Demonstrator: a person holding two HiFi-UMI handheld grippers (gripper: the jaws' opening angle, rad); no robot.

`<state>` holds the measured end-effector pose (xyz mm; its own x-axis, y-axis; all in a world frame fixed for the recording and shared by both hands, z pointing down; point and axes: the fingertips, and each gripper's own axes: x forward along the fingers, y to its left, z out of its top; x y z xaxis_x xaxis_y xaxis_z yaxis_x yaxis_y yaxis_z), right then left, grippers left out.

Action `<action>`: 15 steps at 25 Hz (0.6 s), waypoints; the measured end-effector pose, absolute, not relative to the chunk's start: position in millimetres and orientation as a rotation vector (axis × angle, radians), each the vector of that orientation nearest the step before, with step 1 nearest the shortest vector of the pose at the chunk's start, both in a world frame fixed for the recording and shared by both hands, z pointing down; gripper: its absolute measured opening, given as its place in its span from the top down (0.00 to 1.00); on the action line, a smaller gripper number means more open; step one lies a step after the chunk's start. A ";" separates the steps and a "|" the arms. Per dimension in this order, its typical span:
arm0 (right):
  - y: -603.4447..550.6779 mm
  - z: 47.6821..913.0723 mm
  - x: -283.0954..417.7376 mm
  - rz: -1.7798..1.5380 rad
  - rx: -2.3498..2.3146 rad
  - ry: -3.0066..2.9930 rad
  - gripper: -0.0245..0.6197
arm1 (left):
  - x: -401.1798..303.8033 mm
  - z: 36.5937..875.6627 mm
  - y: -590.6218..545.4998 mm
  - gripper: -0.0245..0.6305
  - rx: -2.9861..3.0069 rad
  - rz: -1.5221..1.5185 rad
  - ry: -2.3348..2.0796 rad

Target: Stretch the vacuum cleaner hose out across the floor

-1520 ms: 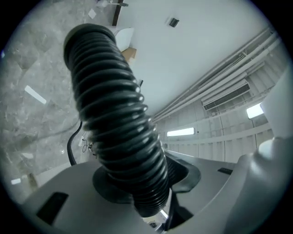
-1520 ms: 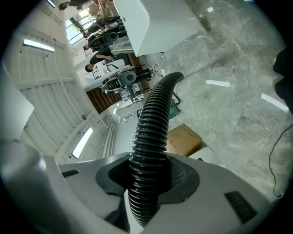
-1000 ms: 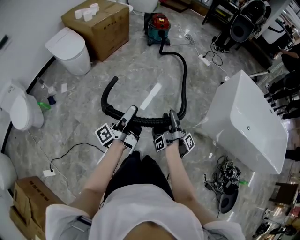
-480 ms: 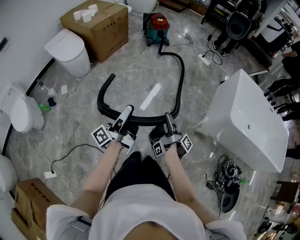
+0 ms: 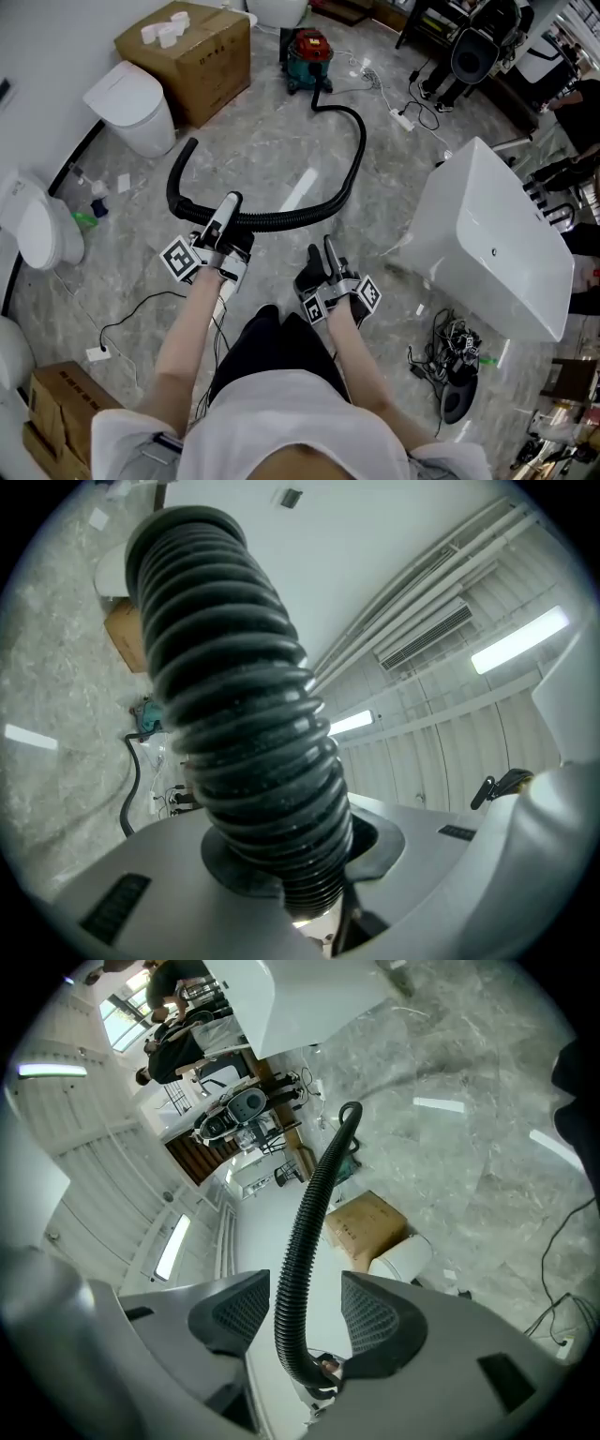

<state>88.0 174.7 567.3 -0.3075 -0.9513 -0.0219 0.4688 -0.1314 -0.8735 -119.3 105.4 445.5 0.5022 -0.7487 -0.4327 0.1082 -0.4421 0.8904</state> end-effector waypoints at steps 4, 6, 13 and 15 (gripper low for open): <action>172.8 559.7 102.0 -1.624 -0.738 1.061 0.61 | -115.2 447.4 103.3 0.78 1.833 -0.992 -0.580; 171.0 555.1 107.1 -1.599 -0.758 1.110 0.61 | -110.6 452.4 104.6 0.78 1.873 -0.927 -0.594; 169.8 544.4 115.8 -1.560 -0.789 1.215 0.61 | -83.0 469.0 113.8 0.78 2.022 -0.652 -0.606; 170.6 543.4 113.7 -1.559 -0.806 1.261 0.61 | -77.2 478.6 116.3 0.78 2.072 -0.542 -0.600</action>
